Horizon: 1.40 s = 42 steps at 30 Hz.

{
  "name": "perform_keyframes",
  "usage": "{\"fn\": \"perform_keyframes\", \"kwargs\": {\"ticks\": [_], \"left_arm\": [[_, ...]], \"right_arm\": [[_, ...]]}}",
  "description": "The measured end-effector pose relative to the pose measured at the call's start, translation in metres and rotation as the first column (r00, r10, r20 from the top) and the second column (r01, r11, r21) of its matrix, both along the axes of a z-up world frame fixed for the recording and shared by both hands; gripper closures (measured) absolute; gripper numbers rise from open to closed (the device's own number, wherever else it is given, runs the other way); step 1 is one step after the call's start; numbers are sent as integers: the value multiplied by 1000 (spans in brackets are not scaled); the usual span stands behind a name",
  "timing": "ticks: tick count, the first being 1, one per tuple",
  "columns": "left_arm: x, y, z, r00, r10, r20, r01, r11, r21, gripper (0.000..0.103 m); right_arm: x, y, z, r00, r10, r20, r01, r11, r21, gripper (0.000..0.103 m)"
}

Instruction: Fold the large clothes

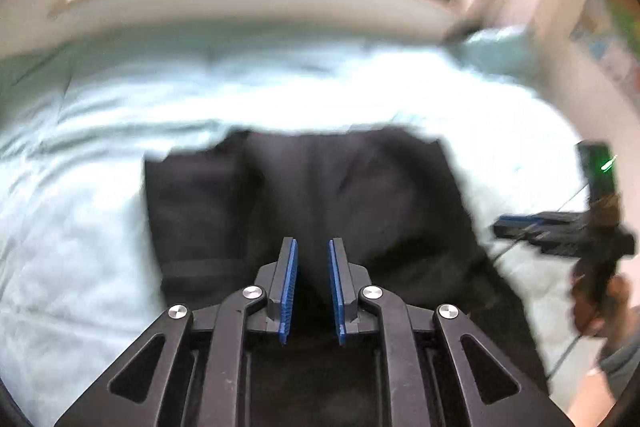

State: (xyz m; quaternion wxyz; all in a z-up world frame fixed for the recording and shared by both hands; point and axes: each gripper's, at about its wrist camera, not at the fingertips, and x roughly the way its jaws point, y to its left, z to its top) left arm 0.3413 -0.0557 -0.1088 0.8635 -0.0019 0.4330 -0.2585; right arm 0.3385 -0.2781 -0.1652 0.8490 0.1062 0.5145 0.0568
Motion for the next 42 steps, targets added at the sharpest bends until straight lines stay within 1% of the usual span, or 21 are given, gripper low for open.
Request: {"fn": "perform_keyframes", "kwargs": {"ticks": [1, 3, 5, 7, 9, 10, 13, 15, 18, 20, 22, 24, 26, 27, 28, 29, 31, 33, 35, 39, 42], "left_arm": [[7, -11, 4, 1000, -27, 1, 28, 999, -23, 84], [21, -36, -4, 998, -65, -24, 65, 998, -11, 83], [41, -52, -40, 995, -50, -83, 55, 997, 61, 83], [59, -52, -84, 988, 22, -153, 1, 989, 147, 83], [72, -40, -116, 974, 53, -219, -24, 991, 132, 83], [75, -31, -130, 968, 61, -243, -35, 993, 110, 83], [82, -9, -153, 948, 69, -311, -69, 998, 12, 84], [80, -10, -144, 950, 71, -305, -74, 997, 2, 84], [66, -9, -120, 967, 53, -251, -58, 998, -10, 85], [46, -5, -93, 979, 8, -203, -23, 997, -69, 85], [28, 0, -76, 985, -34, -167, 12, 991, -132, 84], [15, 1, -72, 982, -70, -177, 40, 985, -166, 84], [9, -10, -90, 973, -77, -217, 52, 992, -116, 84], [10, -12, -110, 965, -47, -258, 33, 998, -59, 84], [10, -7, -128, 954, -24, -300, 12, 999, -41, 84], [12, -5, -144, 940, -12, -341, -3, 999, -42, 85], [16, 6, -162, 921, 8, -389, -46, 995, -89, 85], [14, 13, -155, 917, 12, -399, -65, 991, -120, 85], [6, 20, -136, 927, 17, -374, -63, 992, -111, 85], [-32, 48, -96, 953, 45, -299, -58, 998, -33, 85], [-76, 83, -70, 958, 74, -276, -78, 997, -4, 85]], "right_arm": [[9, 6, 9, 999, 17, 30, -16, 1000, -22, 57], [41, 21, 10, 997, 37, 66, -33, 998, -61, 41], [72, 29, -9, 997, 54, 53, -49, 995, -83, 39], [93, 38, -31, 997, 73, 21, -69, 985, -156, 40], [106, 43, -65, 994, 99, -42, -107, 958, -267, 40], [109, 41, -84, 992, 104, -74, -121, 951, -285, 40], [111, 23, -112, 989, 107, -105, -126, 971, -202, 39], [111, 15, -107, 991, 81, -104, -97, 981, -165, 39], [91, 16, -69, 998, 49, -35, -54, 982, -180, 39], [64, 24, -35, 996, 82, 47, -74, 985, -153, 39], [43, 39, -17, 987, 132, 89, -120, 985, -127, 37], [35, 52, -23, 984, 171, 60, -165, 982, -94, 37], [32, 68, -54, 980, 196, -19, -197, 972, -130, 37], [33, 72, -78, 977, 200, -73, -209, 968, -140, 37], [35, 75, -91, 974, 202, -102, -214, 968, -130, 37], [35, 77, -109, 972, 200, -124, -216, 967, -134, 37], [36, 80, -116, 973, 193, -125, -210, 968, -138, 37], [37, 80, -108, 975, 179, -130, -197, 971, -135, 37], [37, 79, -91, 979, 166, -119, -179, 978, -111, 37], [9, 72, -55, 989, 133, -65, -139, 987, -85, 37], [-29, 68, -35, 994, 87, -64, -93, 991, -92, 36]]}}
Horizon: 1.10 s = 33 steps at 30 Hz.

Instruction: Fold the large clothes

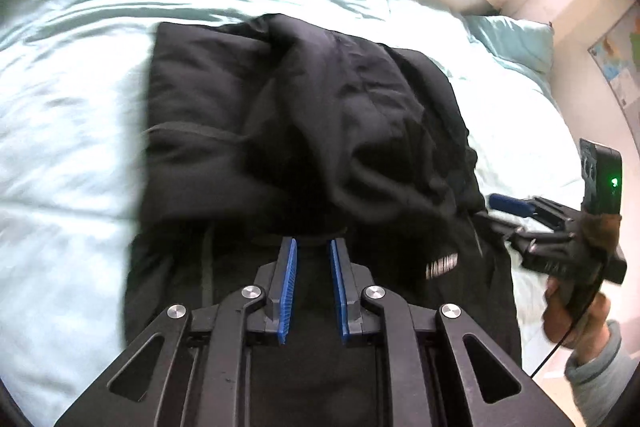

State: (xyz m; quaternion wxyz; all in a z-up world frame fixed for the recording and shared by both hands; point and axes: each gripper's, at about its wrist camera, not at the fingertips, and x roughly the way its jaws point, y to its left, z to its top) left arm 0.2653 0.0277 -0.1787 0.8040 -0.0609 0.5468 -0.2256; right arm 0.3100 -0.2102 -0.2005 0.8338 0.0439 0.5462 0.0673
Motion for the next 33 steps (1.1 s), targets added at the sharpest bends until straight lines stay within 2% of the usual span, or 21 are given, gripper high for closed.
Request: {"fn": "perform_keyframes", "kwargs": {"ticks": [5, 8, 12, 15, 17, 21, 24, 26, 29, 33], "left_arm": [[-70, 48, 23, 999, 51, -2, -51, 997, 55, 85], [-110, 78, 26, 995, 98, -32, -96, 994, 58, 84], [-145, 108, 9, 981, 165, -103, -163, 986, 34, 84], [-162, 124, -8, 965, 208, -161, -211, 977, -1, 84], [-173, 139, -24, 941, 243, -234, -258, 966, -34, 85], [-193, 155, -52, 901, 275, -335, -320, 943, -88, 82], [-205, 160, -71, 873, 304, -381, -344, 938, -42, 77], [-211, 158, -78, 868, 297, -397, -344, 938, -51, 77], [-217, 154, -91, 854, 264, -448, -348, 930, -116, 73], [-220, 148, -100, 851, 253, -460, -343, 931, -123, 73]], "right_arm": [[-86, -9, 17, 998, -64, -20, 64, 998, 1, 36], [-139, -22, 23, 993, -113, -37, 113, 994, -11, 36], [-195, -49, 19, 979, -196, -61, 196, 981, -9, 36], [-232, -74, 12, 957, -278, -86, 277, 961, -23, 36], [-254, -94, 4, 937, -329, -114, 328, 944, -28, 36], [-280, -116, -13, 919, -364, -151, 358, 931, -66, 36], [-291, -130, -31, 910, -372, -185, 363, 928, -78, 36], [-295, -136, -45, 905, -372, -208, 369, 928, -53, 36], [-298, -139, -65, 898, -367, -242, 370, 928, -31, 36], [-305, -136, -83, 897, -346, -276, 359, 933, -6, 36]]}}
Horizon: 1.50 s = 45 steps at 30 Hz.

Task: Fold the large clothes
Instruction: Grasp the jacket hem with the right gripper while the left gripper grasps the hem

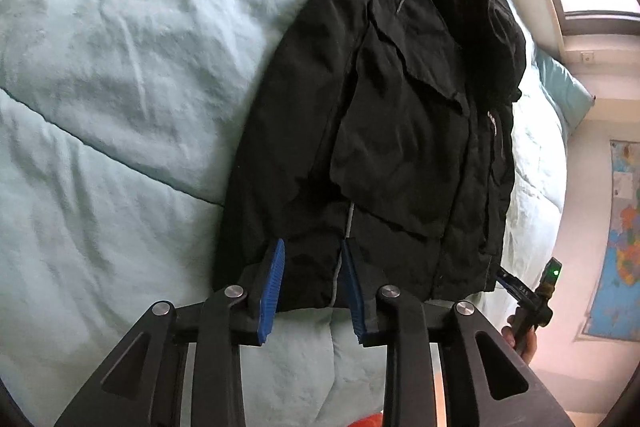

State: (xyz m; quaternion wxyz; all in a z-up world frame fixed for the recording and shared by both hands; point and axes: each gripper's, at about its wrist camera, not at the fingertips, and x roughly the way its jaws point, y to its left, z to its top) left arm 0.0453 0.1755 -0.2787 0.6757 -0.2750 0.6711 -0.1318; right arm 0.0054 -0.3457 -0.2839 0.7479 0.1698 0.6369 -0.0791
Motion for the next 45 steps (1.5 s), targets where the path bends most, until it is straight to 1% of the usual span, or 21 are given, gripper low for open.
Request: {"fn": "perform_keyframes", "kwargs": {"ticks": [3, 5, 6, 7, 8, 9, 11, 13, 15, 19, 22, 26, 27, 29, 33, 36, 37, 39, 40, 43, 45], "left_arm": [[-2, -5, -6, 1000, 5, -16, -6, 999, -47, 73], [-3, -7, -12, 1000, 14, -25, -16, 997, -74, 73], [-4, -9, -11, 1000, 19, -15, -20, 998, -65, 75], [-6, -12, -7, 1000, 13, 13, -12, 999, -34, 77], [-8, -16, 0, 999, 9, 42, -9, 1000, -9, 88], [-9, -17, 4, 998, 6, 66, -6, 1000, -2, 94], [-12, -19, 18, 993, 4, 120, 0, 999, -34, 97], [-13, -26, 27, 988, -30, 150, 35, 999, -33, 97], [-11, -31, 26, 988, -47, 147, 52, 998, -24, 97], [-6, -31, 5, 997, -31, 77, 38, 996, -87, 96], [-6, -26, -11, 999, -12, 34, 14, 998, -58, 96], [-11, -8, -14, 998, 61, 26, -58, 991, -120, 96], [-13, -4, -12, 997, 72, 37, -67, 990, -127, 96], [-15, -1, -6, 994, 91, 57, -82, 986, -146, 96], [-15, 15, 7, 985, 138, 107, -118, 977, -176, 96], [-8, 19, 5, 989, 118, 87, -103, 981, -162, 96], [-6, 19, 3, 991, 109, 73, -100, 988, -119, 96], [-3, 26, 5, 990, 112, 86, -108, 993, -47, 96], [-2, 32, 5, 990, 110, 85, -108, 994, -31, 96], [0, 43, -1, 990, 123, 63, -118, 990, -79, 95], [2, 44, -9, 993, 107, 40, -103, 991, -88, 92]], "right_arm": [[-6, 5, -9, 1000, 10, -4, -10, 999, 47, 36], [-9, 11, -9, 1000, 14, 0, -14, 1000, 26, 37], [-10, 13, -8, 1000, 21, 1, -21, 1000, 22, 38], [-11, 14, -6, 1000, 26, 5, -26, 999, 20, 48], [-13, 17, -2, 999, 37, 12, -37, 999, 19, 56], [-14, 19, 2, 999, 43, 22, -44, 999, 18, 57], [-16, 22, 8, 998, 54, 39, -56, 998, 40, 67], [-19, 22, 10, 997, 52, 54, -55, 996, 67, 67], [-17, 16, 6, 998, 42, 38, -46, 993, 108, 67], [-16, 3, -13, 1000, 8, 14, -10, 981, 195, 62], [-11, -3, -25, 1000, -15, -7, 16, 967, 255, 57], [-7, -4, -27, 1000, -2, -9, 4, 967, 254, 58], [-7, -3, -25, 1000, 4, -1, -3, 969, 246, 60], [-7, 2, -16, 999, 24, 27, -29, 974, 224, 69], [-10, 11, -2, 996, 67, 64, -78, 980, 184, 71], [-6, 15, -7, 996, 76, 49, -84, 975, 208, 71], [-5, 15, -10, 996, 75, 40, -82, 975, 209, 71], [-3, 16, -12, 997, 69, 31, -74, 973, 218, 71], [-3, 14, -13, 997, 67, 30, -72, 972, 225, 68], [-2, 15, -17, 997, 76, 20, -78, 971, 225, 67], [1, 18, -19, 997, 78, 15, -79, 972, 222, 67]]}}
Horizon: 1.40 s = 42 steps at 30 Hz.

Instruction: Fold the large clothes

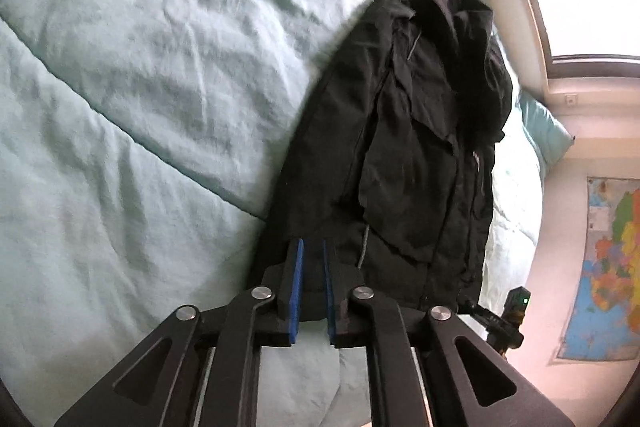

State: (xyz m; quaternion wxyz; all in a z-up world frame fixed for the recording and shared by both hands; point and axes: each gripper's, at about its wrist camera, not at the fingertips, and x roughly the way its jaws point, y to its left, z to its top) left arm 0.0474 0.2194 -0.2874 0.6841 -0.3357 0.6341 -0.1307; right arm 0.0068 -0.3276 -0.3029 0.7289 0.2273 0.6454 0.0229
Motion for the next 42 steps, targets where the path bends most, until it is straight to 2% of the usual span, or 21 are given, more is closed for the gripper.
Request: {"fn": "perform_keyframes", "kwargs": {"ticks": [2, 7, 11, 13, 15, 16, 17, 20, 24, 26, 27, 28, 29, 30, 31, 33, 36, 40, 42], "left_arm": [[5, -1, -7, 999, -22, -24, 22, 1000, 17, 92], [9, 14, 5, 1000, 18, 20, -18, 1000, -6, 90], [5, 18, 5, 1000, 1, -8, -1, 997, 72, 88], [1, 19, 1, 1000, -6, -28, 8, 997, 75, 87], [-2, 22, -6, 999, 12, -49, -11, 1000, 10, 78], [-3, 23, -12, 998, 23, -65, -24, 1000, -13, 60], [-4, 25, -16, 997, 35, -74, -37, 999, -22, 48], [-6, 24, -22, 996, 42, -78, -44, 999, -19, 48], [-4, 11, -25, 998, 4, -69, -6, 999, -37, 48], [-3, 1, -30, 997, -6, -71, 2, 998, -61, 48], [-2, -5, -32, 998, -8, -69, 5, 999, -46, 49], [-2, -11, -32, 998, -16, -61, 16, 1000, -14, 58], [-2, -16, -31, 998, -31, -54, 31, 999, 8, 77], [-3, -22, -27, 998, -47, -33, 47, 999, -3, 91], [-4, -27, -19, 999, -49, -1, 49, 999, -18, 94], [-5, -32, 0, 997, -47, 62, 51, 997, -60, 95], [-1, -32, 32, 988, 5, 152, 21, 984, -175, 96], [22, -34, 70, 973, 67, 219, -15, 973, -232, 96], [36, -36, 88, 963, 85, 255, -24, 972, -233, 96]], "right_arm": [[3, 1, -1, 1000, 2, -6, -2, 1000, -2, 66], [5, 3, -2, 1000, 24, -17, -24, 1000, -7, 61], [7, 8, -5, 999, 40, -24, -40, 999, -10, 56], [7, 9, -6, 999, 43, -25, -43, 999, -13, 54], [8, 11, -6, 999, 45, -25, -46, 999, -16, 52], [8, 12, -6, 999, 46, -26, -47, 999, -16, 52], [8, 12, -6, 998, 48, -27, -48, 999, -15, 52], [9, 9, -6, 998, 52, -30, -53, 999, -12, 51], [9, 7, -7, 998, 53, -27, -53, 999, -10, 51], [9, 7, -8, 999, 46, -19, -46, 999, -5, 51], [8, 6, -9, 999, 42, -14, -42, 999, 0, 51], [8, 6, -8, 999, 39, -3, -39, 999, 9, 53], [8, 6, -6, 999, 38, 5, -38, 999, 17, 60], [8, 5, -3, 999, 37, 16, -38, 999, 18, 67], [8, 4, 3, 999, 33, 36, -34, 999, 27, 74], [8, 1, 17, 997, 22, 75, -25, 999, 38, 78], [11, -5, 41, 991, 7, 132, -13, 999, 49, 82], [27, -9, 79, 979, 18, 202, -23, 999, 24, 84], [40, -13, 100, 969, 17, 246, -22, 1000, 17, 84]]}}
